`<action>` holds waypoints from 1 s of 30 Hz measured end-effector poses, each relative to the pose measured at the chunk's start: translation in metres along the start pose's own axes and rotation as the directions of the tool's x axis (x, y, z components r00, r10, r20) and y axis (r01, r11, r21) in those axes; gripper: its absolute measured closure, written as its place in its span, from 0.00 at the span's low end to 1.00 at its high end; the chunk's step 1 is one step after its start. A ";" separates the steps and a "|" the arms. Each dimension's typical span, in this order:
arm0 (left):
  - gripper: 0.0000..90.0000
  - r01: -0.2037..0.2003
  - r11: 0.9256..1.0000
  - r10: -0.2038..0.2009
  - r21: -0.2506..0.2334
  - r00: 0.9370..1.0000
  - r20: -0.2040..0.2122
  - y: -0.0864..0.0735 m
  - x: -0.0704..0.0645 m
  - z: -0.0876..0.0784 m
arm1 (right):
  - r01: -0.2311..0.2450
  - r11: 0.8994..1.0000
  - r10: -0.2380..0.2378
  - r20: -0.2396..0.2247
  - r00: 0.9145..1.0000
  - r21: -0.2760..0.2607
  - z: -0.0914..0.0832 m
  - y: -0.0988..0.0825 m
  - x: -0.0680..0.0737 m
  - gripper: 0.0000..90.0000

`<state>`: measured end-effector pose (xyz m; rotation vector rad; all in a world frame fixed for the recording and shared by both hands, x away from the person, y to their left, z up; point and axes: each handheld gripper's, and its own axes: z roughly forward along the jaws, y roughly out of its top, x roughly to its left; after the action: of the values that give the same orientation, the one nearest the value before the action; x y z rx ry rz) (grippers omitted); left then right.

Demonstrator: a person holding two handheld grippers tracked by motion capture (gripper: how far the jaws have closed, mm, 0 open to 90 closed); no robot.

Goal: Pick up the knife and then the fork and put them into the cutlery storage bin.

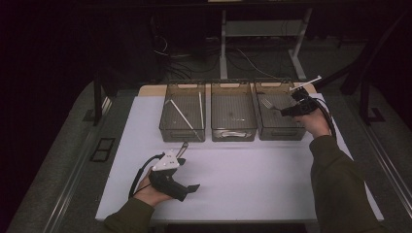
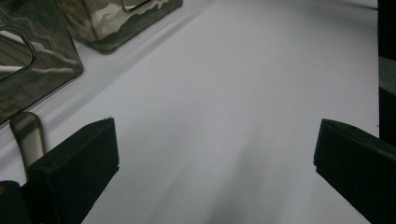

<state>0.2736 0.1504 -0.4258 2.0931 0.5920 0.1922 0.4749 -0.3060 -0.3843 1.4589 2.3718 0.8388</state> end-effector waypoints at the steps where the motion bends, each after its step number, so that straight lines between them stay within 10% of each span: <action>1: 0.00 0.000 1.000 0.000 0.001 1.000 0.001 0.000 0.000 0.000 | 0.004 1.000 -0.004 0.009 1.000 0.005 0.001 0.000 0.000 0.90; 18: 0.00 0.012 1.000 -0.012 -0.002 1.000 -0.004 -0.001 0.000 -0.001 | -0.047 0.985 0.038 -0.060 0.997 -0.168 -0.028 -0.014 -0.005 0.47; 30: 0.00 0.021 1.000 -0.021 0.011 1.000 -0.021 0.000 0.000 -0.001 | 0.049 0.953 -0.077 -0.081 0.994 -0.299 -0.073 -0.054 0.025 0.35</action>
<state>0.2734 0.1511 -0.4256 2.0973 0.6287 0.1995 0.3882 -0.3274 -0.3547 1.2425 2.2200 1.2086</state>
